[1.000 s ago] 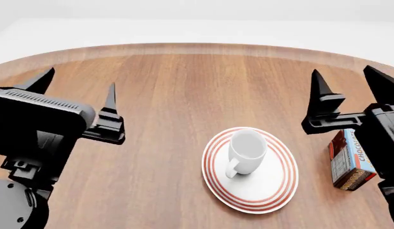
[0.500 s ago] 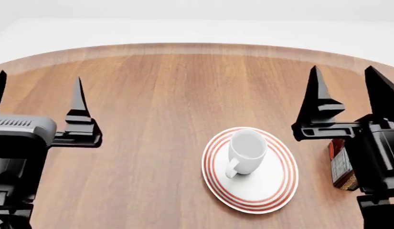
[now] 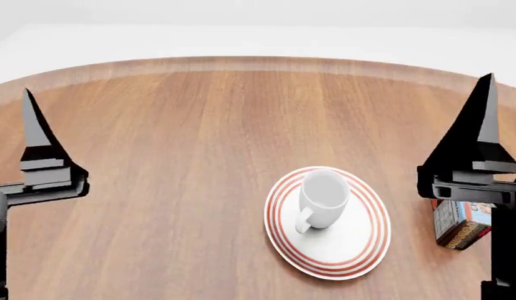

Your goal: Pick up the white mug and put it on the plate, and put the chocolate pudding to the right of the plate.

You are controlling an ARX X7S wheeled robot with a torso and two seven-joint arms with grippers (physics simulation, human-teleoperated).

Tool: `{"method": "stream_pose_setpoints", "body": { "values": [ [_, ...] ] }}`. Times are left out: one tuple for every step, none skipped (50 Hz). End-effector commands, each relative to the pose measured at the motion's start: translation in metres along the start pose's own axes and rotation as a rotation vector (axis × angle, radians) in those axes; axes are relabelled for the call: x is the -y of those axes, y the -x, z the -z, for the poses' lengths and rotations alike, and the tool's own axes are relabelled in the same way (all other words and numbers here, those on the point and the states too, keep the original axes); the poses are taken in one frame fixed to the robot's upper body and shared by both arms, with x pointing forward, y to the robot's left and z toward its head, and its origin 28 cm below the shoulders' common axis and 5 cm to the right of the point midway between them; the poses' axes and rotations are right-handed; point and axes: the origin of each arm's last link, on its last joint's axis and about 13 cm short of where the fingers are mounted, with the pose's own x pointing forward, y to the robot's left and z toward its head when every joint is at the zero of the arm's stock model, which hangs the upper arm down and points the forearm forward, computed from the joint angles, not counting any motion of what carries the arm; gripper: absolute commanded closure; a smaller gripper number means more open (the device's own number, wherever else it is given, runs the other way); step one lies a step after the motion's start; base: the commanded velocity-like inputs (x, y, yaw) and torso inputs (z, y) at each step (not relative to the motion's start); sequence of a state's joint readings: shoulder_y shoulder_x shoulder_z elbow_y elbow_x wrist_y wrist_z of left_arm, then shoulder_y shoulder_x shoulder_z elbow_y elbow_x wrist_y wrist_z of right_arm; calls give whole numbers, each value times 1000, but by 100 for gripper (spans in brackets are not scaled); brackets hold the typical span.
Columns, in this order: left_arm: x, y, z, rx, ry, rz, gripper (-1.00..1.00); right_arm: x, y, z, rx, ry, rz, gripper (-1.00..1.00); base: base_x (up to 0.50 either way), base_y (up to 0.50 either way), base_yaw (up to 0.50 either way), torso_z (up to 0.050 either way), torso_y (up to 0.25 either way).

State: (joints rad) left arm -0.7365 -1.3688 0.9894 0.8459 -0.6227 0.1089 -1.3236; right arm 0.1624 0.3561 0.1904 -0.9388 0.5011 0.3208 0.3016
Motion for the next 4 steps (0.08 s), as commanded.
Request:
{"method": "stream_pose_setpoints", "body": {
  "values": [
    [-12, 2, -8, 124, -24, -130, -100, 5, 5, -12, 175, 47, 90, -100, 0, 0, 0, 0, 0],
    [-13, 2, -8, 127, -24, -138, -100, 5, 5, -13, 186, 49, 96, -100, 0, 0, 0, 0, 0],
    [-17, 2, -8, 136, -40, -164, -100, 7, 5, -15, 210, 55, 122, -100, 0, 0, 0, 0, 0],
    [-18, 2, -8, 144, -53, -176, -100, 8, 5, -15, 221, 64, 133, -100, 0, 0, 0, 0, 0]
  ]
}}
